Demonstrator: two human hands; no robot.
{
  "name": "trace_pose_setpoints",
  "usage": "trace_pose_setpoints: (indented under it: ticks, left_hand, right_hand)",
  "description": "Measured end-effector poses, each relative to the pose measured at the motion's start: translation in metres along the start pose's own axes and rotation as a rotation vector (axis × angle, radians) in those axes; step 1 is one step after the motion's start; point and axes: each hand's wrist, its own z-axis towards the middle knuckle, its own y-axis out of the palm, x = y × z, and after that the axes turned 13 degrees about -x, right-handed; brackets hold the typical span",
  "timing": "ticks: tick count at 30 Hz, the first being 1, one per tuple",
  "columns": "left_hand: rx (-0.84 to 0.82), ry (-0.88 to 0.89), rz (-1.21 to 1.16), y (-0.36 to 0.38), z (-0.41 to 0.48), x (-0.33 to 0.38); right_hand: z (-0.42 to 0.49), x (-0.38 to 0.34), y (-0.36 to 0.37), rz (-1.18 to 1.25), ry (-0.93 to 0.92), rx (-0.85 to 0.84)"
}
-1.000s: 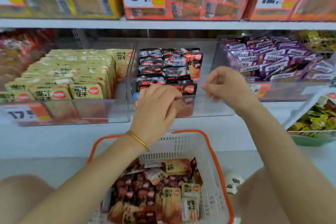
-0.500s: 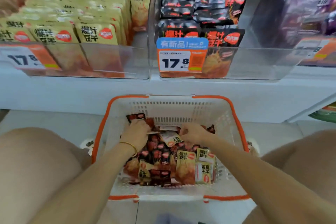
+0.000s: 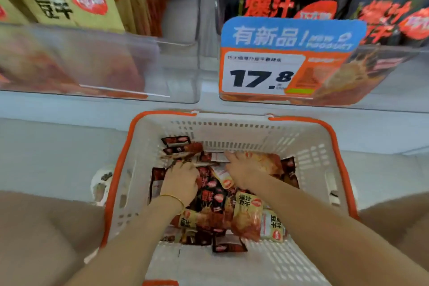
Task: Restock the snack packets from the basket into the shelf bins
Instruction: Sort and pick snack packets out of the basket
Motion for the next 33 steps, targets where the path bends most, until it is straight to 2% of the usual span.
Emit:
trace_pose_setpoints:
  ticks: [3, 5, 8, 11, 13, 15, 17, 20, 24, 26, 28, 29, 31, 33]
  left_hand:
    - [0.022, 0.002, -0.083, -0.004, -0.002, -0.001]
    - [0.038, 0.005, -0.170, -0.008, -0.003, -0.001]
    - [0.069, -0.017, -0.453, -0.020, 0.000, 0.002]
    - [0.069, -0.017, -0.877, -0.038, -0.008, 0.015]
    - [0.040, 0.006, -1.090, -0.053, -0.022, 0.027]
    - [0.038, 0.075, -1.073, -0.070, -0.040, 0.039]
    - [0.084, 0.138, -0.951, -0.087, -0.063, 0.053]
    - [0.127, 0.245, -0.846, -0.113, -0.103, 0.079]
    - [0.293, 0.440, -0.659, -0.158, -0.155, 0.118]
    - [0.370, 0.539, -0.681, -0.184, -0.176, 0.134]
    - [0.522, 0.645, -0.726, -0.211, -0.194, 0.145]
    - [0.646, 0.672, -0.668, -0.224, -0.201, 0.148]
    - [0.905, 0.641, -0.383, -0.248, -0.206, 0.149]
    - [0.997, 0.535, -0.102, -0.265, -0.197, 0.146]
  right_hand:
    - [0.013, 0.006, 0.005, -0.037, -0.002, -0.059]
    - [0.020, 0.018, 0.010, 0.048, -0.067, -0.035]
    - [-0.007, 0.044, -0.001, 0.529, -0.193, 0.052]
    - [-0.072, 0.067, -0.018, 1.010, -0.332, -0.102]
    - [-0.111, 0.075, -0.017, 1.209, -0.440, -0.224]
    - [-0.141, 0.080, -0.012, 1.281, -0.473, -0.240]
    - [-0.166, 0.083, -0.009, 1.300, -0.447, -0.133]
    - [-0.204, 0.085, -0.013, 1.332, -0.381, 0.132]
    - [-0.273, 0.076, -0.029, 1.150, -0.436, 0.320]
    - [-0.316, 0.084, -0.039, 1.115, -0.459, 0.449]
    - [-0.356, 0.101, -0.051, 1.172, -0.430, 0.708]
    - [-0.371, 0.111, -0.058, 1.203, -0.391, 0.873]
    - [-0.386, 0.130, -0.079, 1.229, -0.310, 1.161]
    - [-0.383, 0.147, -0.108, 1.150, -0.124, 1.376]
